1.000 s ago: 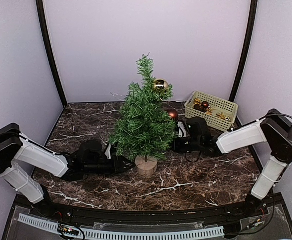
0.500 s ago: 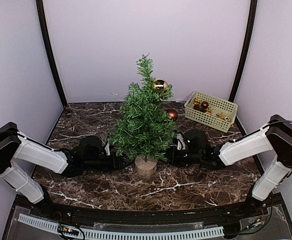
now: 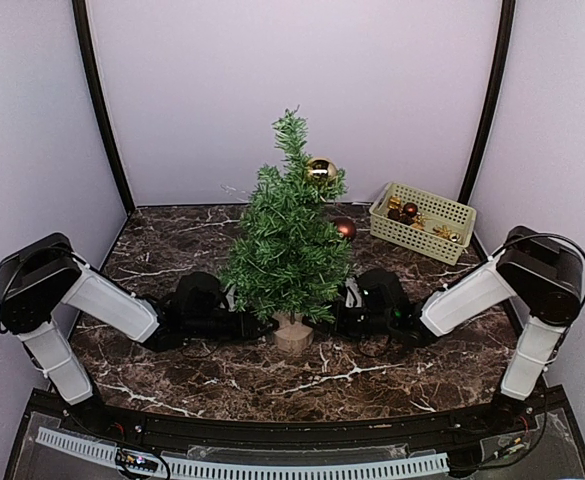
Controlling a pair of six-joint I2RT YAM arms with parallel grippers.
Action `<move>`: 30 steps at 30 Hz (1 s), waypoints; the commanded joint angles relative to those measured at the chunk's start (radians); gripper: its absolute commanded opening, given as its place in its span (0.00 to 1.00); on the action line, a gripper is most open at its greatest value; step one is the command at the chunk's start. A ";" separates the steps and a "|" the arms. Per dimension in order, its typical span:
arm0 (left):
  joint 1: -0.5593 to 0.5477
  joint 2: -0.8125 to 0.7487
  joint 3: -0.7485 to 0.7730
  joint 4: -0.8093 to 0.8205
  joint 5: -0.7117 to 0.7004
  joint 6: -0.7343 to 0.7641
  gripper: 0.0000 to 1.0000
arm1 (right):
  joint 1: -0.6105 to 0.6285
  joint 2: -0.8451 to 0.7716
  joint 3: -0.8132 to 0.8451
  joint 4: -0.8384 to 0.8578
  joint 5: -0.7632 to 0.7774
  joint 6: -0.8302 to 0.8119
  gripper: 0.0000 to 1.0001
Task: Decorate the small christmas tree
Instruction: Turn around the Christmas tree at the bin.
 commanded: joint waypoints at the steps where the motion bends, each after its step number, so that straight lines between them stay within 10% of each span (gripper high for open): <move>1: 0.005 0.040 0.045 0.053 0.047 0.014 0.43 | 0.005 0.035 0.035 0.081 -0.006 -0.003 0.48; 10: 0.004 0.064 0.049 0.076 0.084 0.005 0.25 | -0.017 0.095 0.096 0.079 -0.007 -0.038 0.42; 30: -0.014 0.039 0.013 0.094 0.070 -0.026 0.25 | -0.137 0.125 0.157 0.080 -0.073 -0.126 0.47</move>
